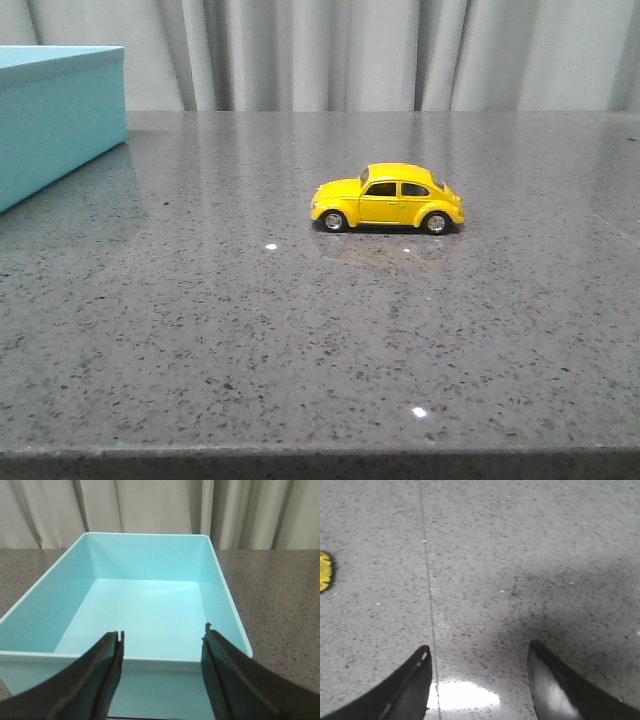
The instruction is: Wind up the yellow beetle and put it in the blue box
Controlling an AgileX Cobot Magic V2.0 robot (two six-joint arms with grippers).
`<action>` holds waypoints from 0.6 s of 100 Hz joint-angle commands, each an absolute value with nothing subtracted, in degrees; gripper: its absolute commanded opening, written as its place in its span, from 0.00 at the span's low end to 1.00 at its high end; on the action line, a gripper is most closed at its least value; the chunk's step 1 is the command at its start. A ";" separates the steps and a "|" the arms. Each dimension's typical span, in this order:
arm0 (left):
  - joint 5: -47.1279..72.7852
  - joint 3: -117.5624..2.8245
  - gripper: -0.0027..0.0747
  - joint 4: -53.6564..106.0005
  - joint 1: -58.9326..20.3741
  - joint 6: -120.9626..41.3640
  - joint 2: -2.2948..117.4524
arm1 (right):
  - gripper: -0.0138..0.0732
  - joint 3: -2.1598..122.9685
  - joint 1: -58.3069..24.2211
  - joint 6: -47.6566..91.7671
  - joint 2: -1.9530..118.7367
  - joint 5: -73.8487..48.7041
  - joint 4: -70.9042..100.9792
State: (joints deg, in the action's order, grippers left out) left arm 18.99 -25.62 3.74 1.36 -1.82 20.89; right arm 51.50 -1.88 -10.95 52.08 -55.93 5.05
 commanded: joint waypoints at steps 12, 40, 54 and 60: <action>15.09 -27.63 0.50 4.34 0.93 -1.36 21.75 | 0.66 59.88 -7.45 -11.58 59.14 -56.88 6.55; 15.09 -27.63 0.50 4.74 0.93 -1.36 21.75 | 0.77 70.52 -17.45 -17.84 71.92 -58.70 6.65; 15.09 -27.63 0.50 4.74 0.93 -1.36 21.75 | 0.77 75.80 -21.84 -21.98 78.39 -59.33 6.65; 15.09 -27.63 0.50 4.74 0.93 -1.36 21.75 | 0.77 78.23 -23.68 -23.71 81.17 -59.20 6.59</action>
